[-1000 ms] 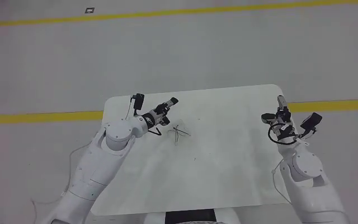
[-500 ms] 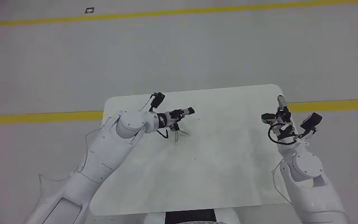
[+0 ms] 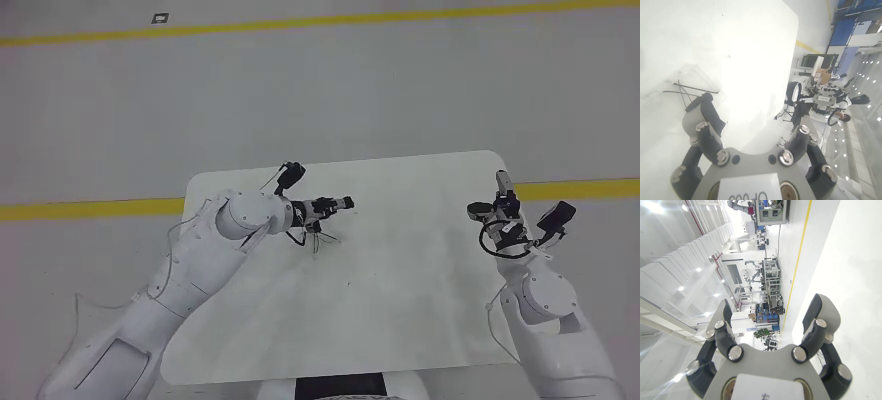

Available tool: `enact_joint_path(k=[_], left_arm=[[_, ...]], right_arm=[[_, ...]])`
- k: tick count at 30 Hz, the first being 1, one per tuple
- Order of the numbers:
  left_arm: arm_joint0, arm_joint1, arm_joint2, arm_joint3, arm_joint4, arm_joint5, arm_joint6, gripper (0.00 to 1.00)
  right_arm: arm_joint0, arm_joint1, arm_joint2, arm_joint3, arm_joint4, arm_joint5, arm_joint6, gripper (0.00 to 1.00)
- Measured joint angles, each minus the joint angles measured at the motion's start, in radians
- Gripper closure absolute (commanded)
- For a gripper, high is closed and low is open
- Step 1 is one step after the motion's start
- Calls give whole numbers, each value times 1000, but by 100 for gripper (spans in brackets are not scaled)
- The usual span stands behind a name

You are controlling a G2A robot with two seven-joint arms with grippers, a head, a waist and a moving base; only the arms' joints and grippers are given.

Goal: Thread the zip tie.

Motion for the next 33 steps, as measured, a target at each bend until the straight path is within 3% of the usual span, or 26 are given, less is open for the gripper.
enact_joint_path(k=[6,15,28,33], left_arm=[[-110,-13,77,91,162,0,-204,0],[-186,-56,147,157,237,0,-317,0],[-190,-57,152,157,244,0,-322,0],[-239,-67,190,173,319,0,-439,0]], right_arm=[[0,0,0,0,0,0,0,0],[0,0,0,0,0,0,0,0],[0,0,0,0,0,0,0,0],[0,0,0,0,0,0,0,0]])
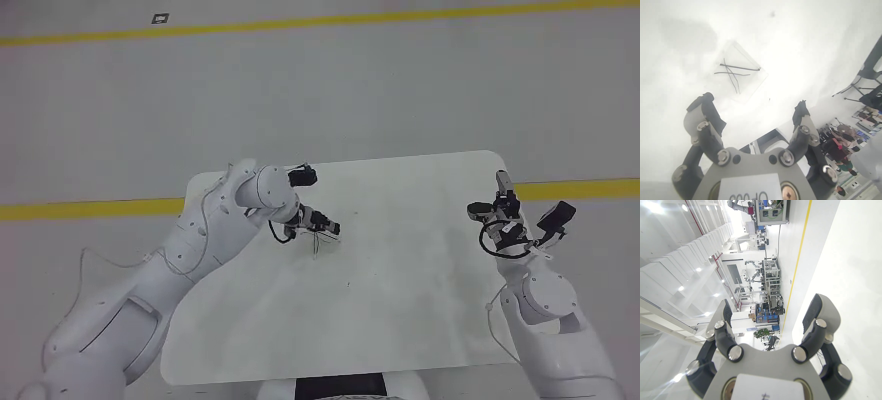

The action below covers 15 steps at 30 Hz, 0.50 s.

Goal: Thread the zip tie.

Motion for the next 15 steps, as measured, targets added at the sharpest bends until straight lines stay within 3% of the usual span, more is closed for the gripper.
enact_joint_path(k=[3,9,15], left_arm=[[-29,-14,17,23,33,0,-54,0],[-60,-53,33,47,78,0,-101,0],[-59,-52,32,47,78,0,-101,0]], right_arm=[[0,0,0,0,0,0,0,0],[0,0,0,0,0,0,0,0],[0,0,0,0,0,0,0,0]])
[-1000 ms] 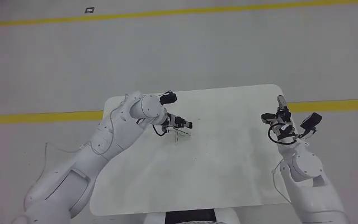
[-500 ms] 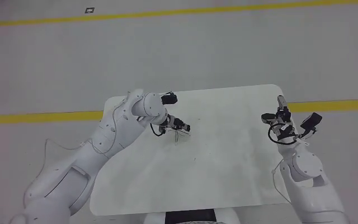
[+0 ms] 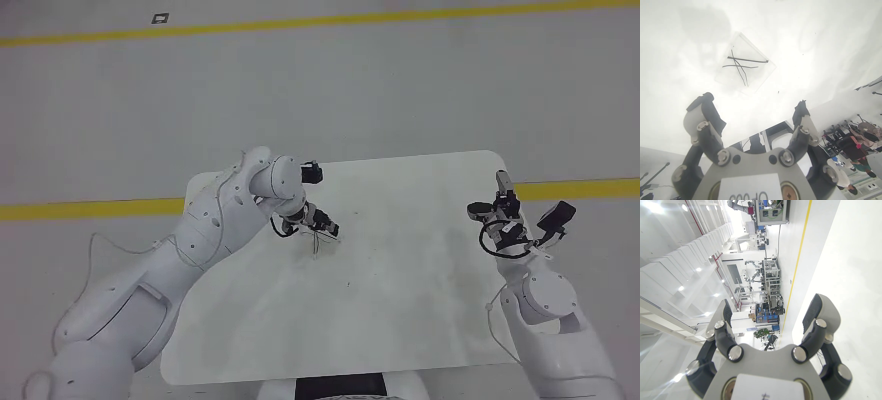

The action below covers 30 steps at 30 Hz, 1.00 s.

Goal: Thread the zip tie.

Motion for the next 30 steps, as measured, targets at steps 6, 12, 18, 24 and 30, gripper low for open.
enact_joint_path(k=[6,12,18,24,30], left_arm=[[-3,-5,22,-5,37,0,3,0],[-24,-27,57,27,75,0,-25,0],[-23,-26,56,26,74,0,-24,0],[-24,-36,39,39,61,0,-9,0],[-29,-51,29,62,59,0,-20,0]], right_arm=[[0,0,0,0,0,0,0,0],[0,0,0,0,0,0,0,0],[0,0,0,0,0,0,0,0],[0,0,0,0,0,0,0,0],[0,0,0,0,0,0,0,0]])
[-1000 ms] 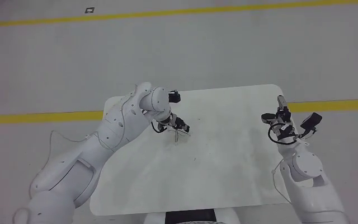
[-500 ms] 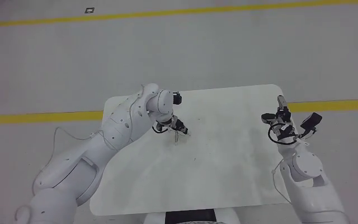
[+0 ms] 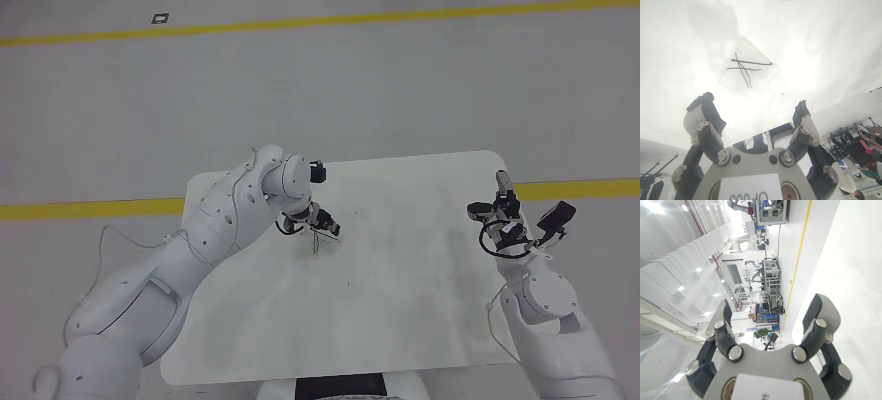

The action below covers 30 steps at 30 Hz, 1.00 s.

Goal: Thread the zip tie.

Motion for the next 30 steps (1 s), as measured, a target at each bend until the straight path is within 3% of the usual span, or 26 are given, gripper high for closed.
enact_joint_path(k=[9,15,16,19,21,24,30], left_arm=[[14,-3,-2,-12,-13,0,27,0],[12,-18,0,18,-7,0,17,0],[10,-20,1,24,-1,0,13,2],[9,-28,-2,33,6,0,6,36],[11,-32,-5,38,13,0,0,47],[14,-36,-10,44,25,0,-4,47],[26,-48,-16,57,51,0,-4,56]], right_arm=[[0,0,0,0,0,0,0,0],[0,0,0,0,0,0,0,0],[0,0,0,0,0,0,0,0],[0,0,0,0,0,0,0,0],[0,0,0,0,0,0,0,0],[0,0,0,0,0,0,0,0],[0,0,0,0,0,0,0,0]])
